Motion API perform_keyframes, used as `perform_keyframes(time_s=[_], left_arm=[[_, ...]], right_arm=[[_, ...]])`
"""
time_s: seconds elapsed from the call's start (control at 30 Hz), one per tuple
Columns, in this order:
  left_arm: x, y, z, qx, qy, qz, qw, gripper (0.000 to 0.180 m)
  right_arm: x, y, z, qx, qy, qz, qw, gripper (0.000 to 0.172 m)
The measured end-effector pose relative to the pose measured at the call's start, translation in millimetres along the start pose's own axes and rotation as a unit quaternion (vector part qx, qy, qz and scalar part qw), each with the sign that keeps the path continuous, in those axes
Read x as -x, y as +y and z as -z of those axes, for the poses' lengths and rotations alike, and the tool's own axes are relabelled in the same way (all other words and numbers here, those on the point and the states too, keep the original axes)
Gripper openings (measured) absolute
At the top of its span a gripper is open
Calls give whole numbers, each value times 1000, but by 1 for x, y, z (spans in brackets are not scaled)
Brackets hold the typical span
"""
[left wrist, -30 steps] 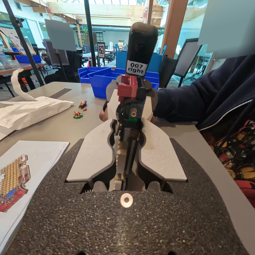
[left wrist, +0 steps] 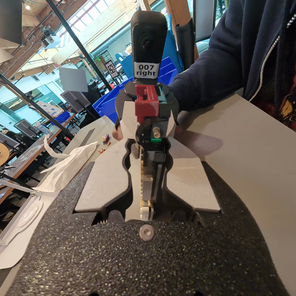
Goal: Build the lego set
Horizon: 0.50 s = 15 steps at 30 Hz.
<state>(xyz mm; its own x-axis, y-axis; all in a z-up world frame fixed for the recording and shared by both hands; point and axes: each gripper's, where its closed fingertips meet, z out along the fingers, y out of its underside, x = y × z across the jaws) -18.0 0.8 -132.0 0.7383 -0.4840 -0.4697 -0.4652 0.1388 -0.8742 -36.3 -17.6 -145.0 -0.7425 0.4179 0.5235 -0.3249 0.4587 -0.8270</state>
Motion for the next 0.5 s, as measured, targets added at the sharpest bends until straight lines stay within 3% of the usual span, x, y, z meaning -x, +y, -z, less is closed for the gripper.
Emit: perform_keyframes(time_s=[0.13,0.5], left_arm=[[4,-1,2,-6,-15,-8,1000,27],[12,5,1,24,-37,-22,999,24]], right_arm=[[-7,2,1,4,22,-9,1000,23],[-19,8,4,18,48,-23,998,35]])
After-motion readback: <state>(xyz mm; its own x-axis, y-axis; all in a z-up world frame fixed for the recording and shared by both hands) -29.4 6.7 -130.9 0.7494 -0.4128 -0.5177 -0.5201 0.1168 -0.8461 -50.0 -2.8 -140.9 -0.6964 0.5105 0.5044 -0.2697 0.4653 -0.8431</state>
